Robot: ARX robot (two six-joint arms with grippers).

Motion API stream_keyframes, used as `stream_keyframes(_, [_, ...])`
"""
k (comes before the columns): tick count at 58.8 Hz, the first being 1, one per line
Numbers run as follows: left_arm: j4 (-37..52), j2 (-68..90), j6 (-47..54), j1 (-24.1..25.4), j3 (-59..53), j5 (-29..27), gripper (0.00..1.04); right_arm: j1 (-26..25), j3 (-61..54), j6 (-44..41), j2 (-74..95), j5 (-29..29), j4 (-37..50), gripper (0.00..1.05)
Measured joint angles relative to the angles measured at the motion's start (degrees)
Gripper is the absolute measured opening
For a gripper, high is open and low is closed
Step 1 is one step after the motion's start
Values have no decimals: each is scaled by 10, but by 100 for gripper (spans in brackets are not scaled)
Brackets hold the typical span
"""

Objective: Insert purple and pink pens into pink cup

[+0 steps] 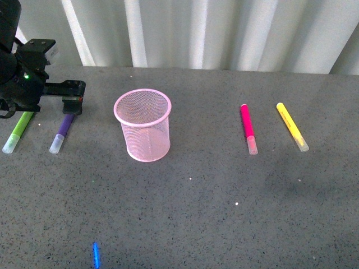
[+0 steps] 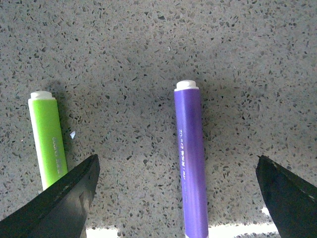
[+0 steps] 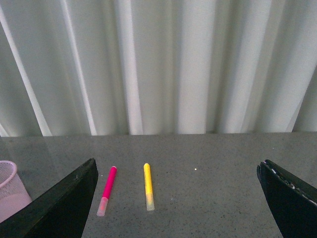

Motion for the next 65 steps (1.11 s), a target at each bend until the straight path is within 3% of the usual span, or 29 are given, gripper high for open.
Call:
stream_keyframes(54, [-5,50,-2,-24,42,-21,98,0,0,0,0,0,0,98])
stream_keyframes(65, [-5,51,-5,-29,42,-25,74,0,0,0,0,0,0,98])
